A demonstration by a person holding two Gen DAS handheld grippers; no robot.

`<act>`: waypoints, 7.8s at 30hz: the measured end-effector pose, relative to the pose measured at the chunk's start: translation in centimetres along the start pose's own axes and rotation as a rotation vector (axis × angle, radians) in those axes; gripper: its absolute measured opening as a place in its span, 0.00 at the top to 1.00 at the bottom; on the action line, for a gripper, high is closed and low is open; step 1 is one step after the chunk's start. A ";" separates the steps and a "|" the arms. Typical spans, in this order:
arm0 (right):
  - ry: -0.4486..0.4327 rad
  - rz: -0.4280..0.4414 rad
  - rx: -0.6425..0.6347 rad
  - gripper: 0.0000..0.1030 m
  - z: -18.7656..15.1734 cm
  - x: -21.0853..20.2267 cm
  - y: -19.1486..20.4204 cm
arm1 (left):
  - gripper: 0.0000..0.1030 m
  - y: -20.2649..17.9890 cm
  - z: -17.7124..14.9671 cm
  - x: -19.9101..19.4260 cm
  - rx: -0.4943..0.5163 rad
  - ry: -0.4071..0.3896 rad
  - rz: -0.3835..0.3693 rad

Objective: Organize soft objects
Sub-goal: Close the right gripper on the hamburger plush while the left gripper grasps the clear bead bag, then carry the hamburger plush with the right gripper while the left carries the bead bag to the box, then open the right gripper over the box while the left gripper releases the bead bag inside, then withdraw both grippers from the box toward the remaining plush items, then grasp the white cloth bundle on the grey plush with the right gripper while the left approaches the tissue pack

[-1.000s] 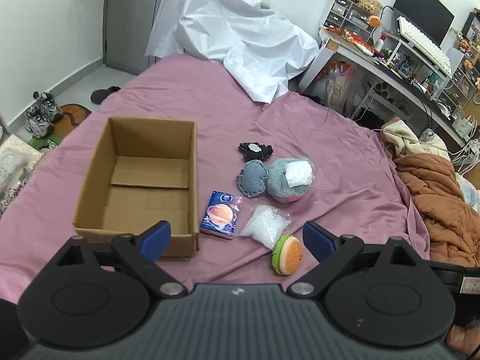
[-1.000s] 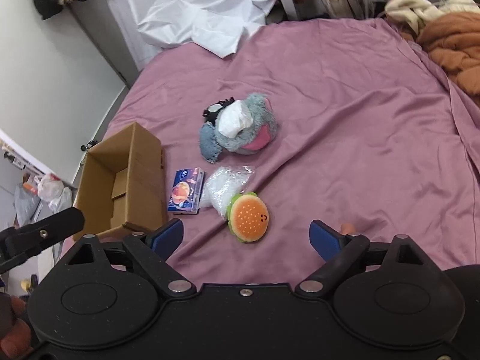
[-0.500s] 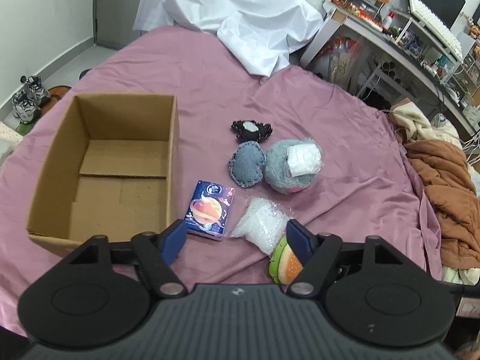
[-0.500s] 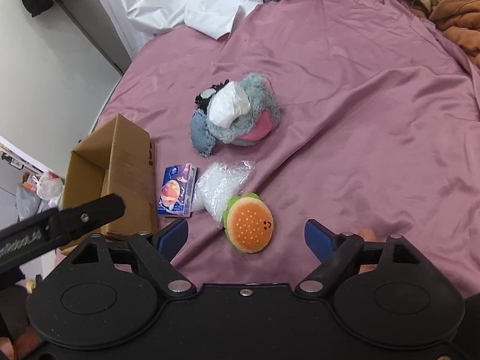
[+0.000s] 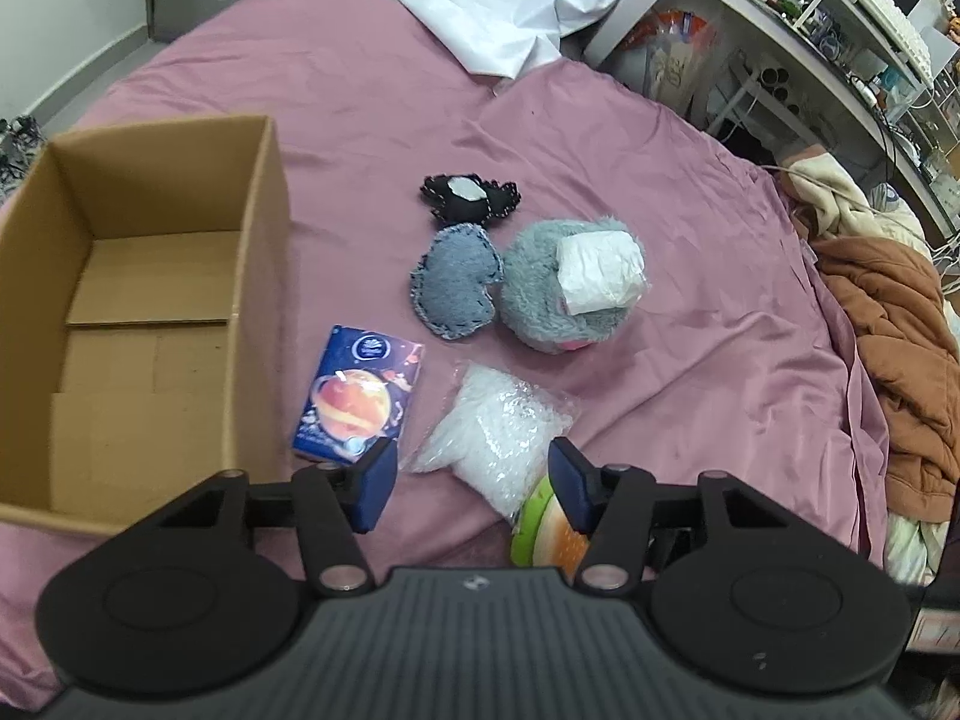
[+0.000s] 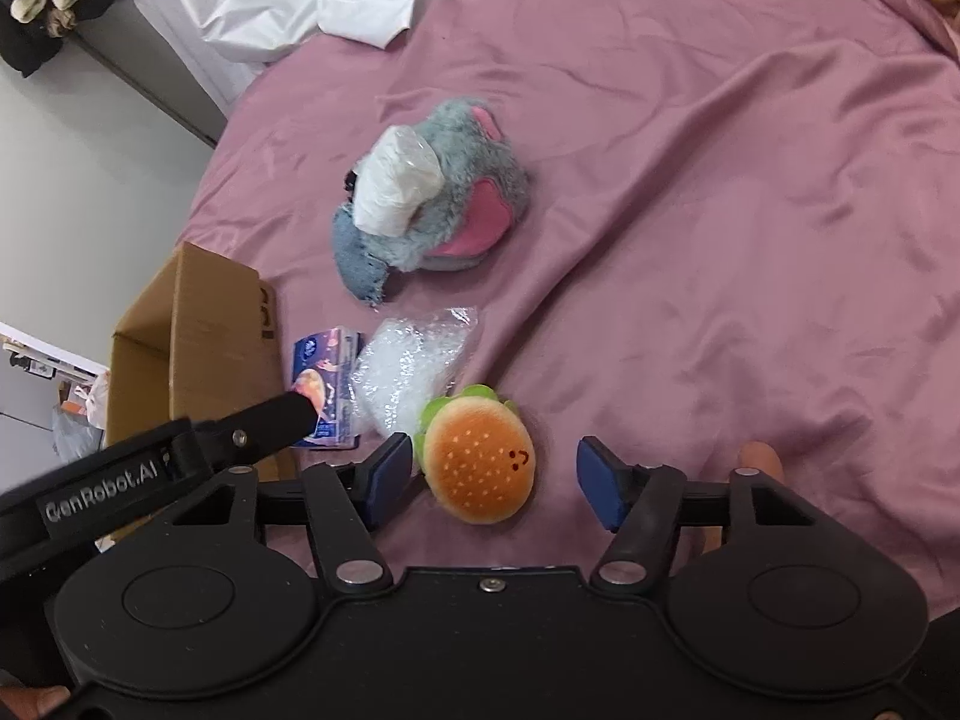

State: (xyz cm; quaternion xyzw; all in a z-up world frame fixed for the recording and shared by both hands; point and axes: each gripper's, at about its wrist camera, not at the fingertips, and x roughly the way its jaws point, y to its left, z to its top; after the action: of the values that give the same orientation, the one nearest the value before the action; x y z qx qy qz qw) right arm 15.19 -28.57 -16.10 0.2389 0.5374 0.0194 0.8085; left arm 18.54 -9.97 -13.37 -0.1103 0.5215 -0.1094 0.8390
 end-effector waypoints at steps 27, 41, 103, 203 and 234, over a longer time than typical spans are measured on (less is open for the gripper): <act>0.100 0.005 0.006 0.61 0.5 4.8 0.2 | 0.52 -0.6 2.1 7.5 0.005 0.157 -0.026; -0.016 0.063 0.009 0.62 0.8 2.6 0.1 | 0.70 -0.2 2.6 2.4 -0.058 0.031 -0.015; -0.253 0.293 -0.601 0.62 3.9 -1.1 17.2 | 0.70 8.4 5.4 -13.5 -0.148 -0.311 0.234; -0.283 0.320 -0.572 0.00 5.2 -7.4 9.8 | 0.00 3.9 1.1 -16.7 -0.176 -0.358 0.359; -0.266 0.296 -0.257 0.08 8.9 -6.8 0.4 | 0.10 -2.8 0.4 -11.3 -0.115 -0.351 0.268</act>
State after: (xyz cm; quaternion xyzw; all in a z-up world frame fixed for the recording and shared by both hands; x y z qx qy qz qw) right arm 20.22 -33.39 -7.38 0.2109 0.3783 0.1743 0.8843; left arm 13.79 -9.18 -2.74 -0.1049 0.3830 0.0537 0.9162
